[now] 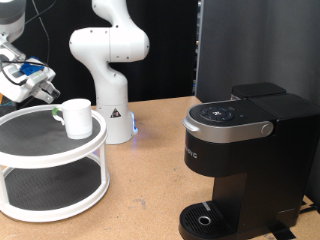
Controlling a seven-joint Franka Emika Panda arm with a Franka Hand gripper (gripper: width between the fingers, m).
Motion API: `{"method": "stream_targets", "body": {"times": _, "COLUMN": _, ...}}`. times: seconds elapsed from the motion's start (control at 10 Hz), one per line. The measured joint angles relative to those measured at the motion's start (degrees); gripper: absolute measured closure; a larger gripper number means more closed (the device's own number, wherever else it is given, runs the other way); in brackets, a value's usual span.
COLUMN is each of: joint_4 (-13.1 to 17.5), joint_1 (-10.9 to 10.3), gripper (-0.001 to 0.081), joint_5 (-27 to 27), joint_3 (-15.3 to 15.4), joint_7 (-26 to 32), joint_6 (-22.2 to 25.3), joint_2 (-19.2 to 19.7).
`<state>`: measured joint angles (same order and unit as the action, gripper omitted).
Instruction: Make a cup of coffee with the keurig machine
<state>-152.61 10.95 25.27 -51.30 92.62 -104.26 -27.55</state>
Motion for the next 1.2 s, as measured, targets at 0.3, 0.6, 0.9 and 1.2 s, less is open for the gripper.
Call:
{"method": "stream_targets", "body": {"times": 0.3, "joint_4": -1.03, "joint_1": -0.82, "gripper": 0.0312, "joint_5": 2.26, "joint_3": -1.15, "joint_7": 2.46, "joint_6": -2.71, "joint_2": 1.52}}
{"method": "stream_targets", "body": {"times": 0.6, "joint_4": -2.42, "joint_1": -2.88, "gripper": 0.004, "joint_5": 5.42, "joint_3": -2.39, "joint_7": 5.82, "joint_6": -4.79, "joint_2": 3.85}}
{"method": "stream_targets", "body": {"times": 0.9, "joint_4": -2.95, "joint_1": -3.79, "gripper": 0.0, "joint_5": 6.52, "joint_3": -2.95, "joint_7": 7.66, "joint_6": -4.81, "joint_2": 5.44}}
{"method": "stream_targets", "body": {"times": 1.2, "joint_4": -3.2, "joint_1": -3.94, "gripper": 0.0, "joint_5": 6.84, "joint_3": -3.63, "joint_7": 8.54, "joint_6": -4.62, "joint_2": 5.49}}
